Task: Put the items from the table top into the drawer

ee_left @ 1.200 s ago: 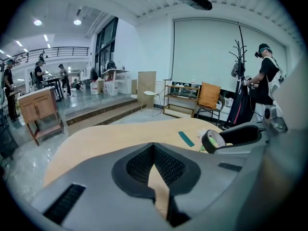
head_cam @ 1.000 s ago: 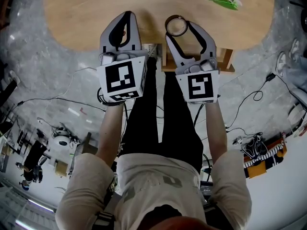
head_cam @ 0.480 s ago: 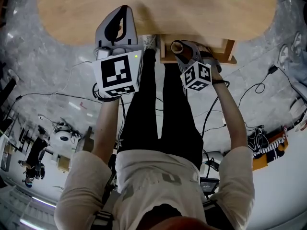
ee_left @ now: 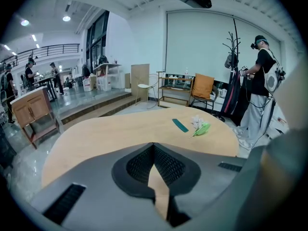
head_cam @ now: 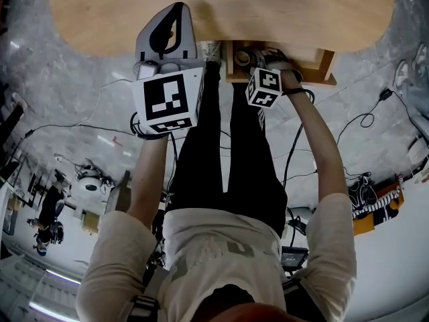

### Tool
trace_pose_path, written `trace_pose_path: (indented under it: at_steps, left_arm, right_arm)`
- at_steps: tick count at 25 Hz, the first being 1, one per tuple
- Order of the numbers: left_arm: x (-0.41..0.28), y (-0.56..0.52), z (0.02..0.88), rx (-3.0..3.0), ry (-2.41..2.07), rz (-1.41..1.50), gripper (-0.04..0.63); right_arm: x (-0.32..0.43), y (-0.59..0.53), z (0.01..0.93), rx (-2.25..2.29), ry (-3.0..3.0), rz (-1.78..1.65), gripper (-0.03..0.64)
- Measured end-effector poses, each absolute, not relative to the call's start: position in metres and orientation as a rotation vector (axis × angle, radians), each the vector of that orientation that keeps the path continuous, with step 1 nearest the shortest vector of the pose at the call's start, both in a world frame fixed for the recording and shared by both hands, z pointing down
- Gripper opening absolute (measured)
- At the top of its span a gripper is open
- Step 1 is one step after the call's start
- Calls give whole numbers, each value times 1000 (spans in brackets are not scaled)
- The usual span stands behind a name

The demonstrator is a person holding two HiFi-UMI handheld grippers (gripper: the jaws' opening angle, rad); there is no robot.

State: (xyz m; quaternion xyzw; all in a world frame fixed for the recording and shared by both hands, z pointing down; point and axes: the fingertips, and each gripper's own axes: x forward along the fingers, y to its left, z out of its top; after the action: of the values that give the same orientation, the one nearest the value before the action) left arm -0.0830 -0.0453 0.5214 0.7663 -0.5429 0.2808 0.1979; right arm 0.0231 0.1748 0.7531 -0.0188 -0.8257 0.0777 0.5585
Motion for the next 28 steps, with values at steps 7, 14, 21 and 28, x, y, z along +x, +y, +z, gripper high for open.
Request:
trace_pose_path:
  at_steps: [7, 14, 21, 28]
  left_arm:
    - [-87, -43, 522, 2135, -1529, 775, 7]
    - [-90, -41, 524, 2126, -1536, 773, 7]
    - [-88, -43, 523, 2130, -1537, 766, 7]
    - [-84, -50, 502, 2153, -1546, 740, 6]
  right_arm:
    - [24, 175, 768, -32, -1900, 189, 247]
    - [31, 173, 772, 16, -1881, 254, 272]
    - [23, 168, 754, 46, -1939, 285, 273]
    - [-8, 94, 652, 495, -2205, 508, 166]
